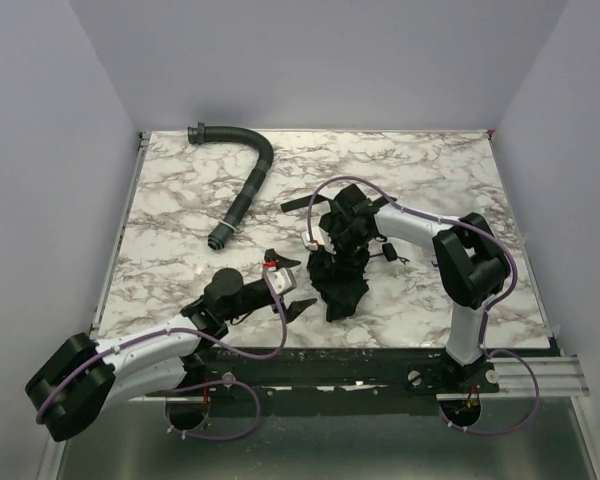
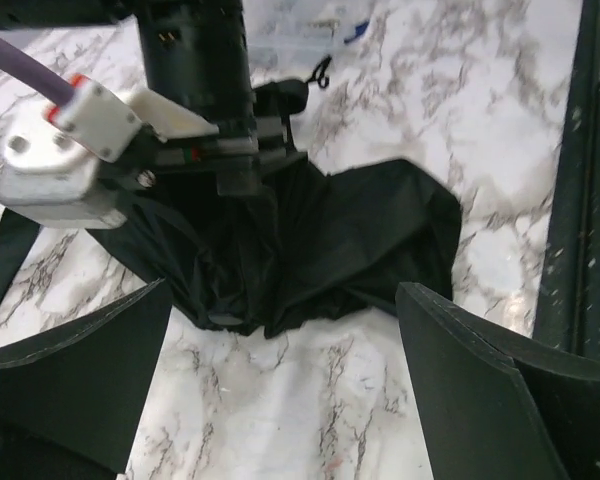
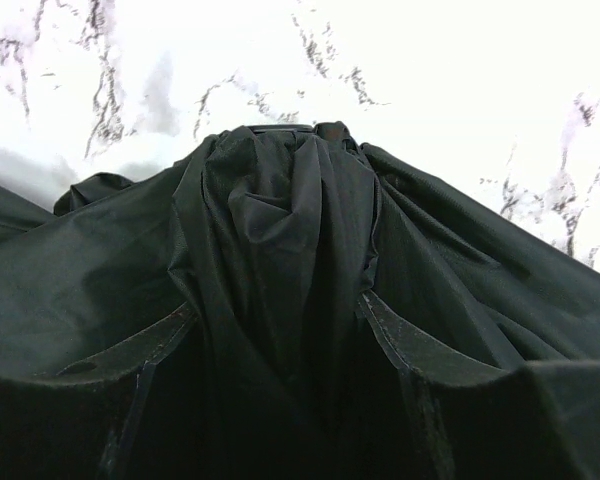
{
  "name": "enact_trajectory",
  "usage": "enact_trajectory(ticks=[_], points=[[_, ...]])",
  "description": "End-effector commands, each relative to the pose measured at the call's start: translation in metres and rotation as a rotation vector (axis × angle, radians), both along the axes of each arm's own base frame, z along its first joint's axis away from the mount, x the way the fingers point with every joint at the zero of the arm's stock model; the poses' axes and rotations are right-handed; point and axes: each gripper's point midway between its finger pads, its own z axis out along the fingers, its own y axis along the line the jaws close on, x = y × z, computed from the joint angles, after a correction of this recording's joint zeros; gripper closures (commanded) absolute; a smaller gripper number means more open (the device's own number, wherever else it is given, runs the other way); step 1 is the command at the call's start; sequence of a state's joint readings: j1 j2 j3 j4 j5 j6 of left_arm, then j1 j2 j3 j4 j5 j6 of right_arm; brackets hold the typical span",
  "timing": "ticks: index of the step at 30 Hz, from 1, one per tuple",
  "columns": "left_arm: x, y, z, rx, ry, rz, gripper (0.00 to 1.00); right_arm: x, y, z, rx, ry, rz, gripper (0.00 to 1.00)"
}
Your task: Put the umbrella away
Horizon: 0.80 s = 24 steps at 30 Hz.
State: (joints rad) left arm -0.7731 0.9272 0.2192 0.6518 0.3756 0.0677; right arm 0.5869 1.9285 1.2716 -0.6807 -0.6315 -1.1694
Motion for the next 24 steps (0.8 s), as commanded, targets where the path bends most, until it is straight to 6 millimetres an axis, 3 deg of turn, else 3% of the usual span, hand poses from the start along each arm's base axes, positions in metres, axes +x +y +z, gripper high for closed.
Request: enact_trajectory(ticks=[1,11,15,24], points=[[0.003,-0.005,-0.041,0.242,-0.189,-0.003,0.02,-0.082,-0.063,-0.039,-0.269,0.355,0.012,0.56],[0.024,-0.049,-0.038,0.342,-0.353,0.081,0.01,-0.089,-0.063,-0.044,-0.294,0.431,-0.015,0.57],[0.029,-0.069,-0.052,0.432,-0.375,0.053,0.01,-0.089,-0.063,-0.046,-0.297,0.432,-0.020,0.57],[0.031,-0.063,-0.099,0.574,-0.371,0.046,0.01,-0.092,-0.066,-0.041,-0.292,0.473,0.007,0.57]])
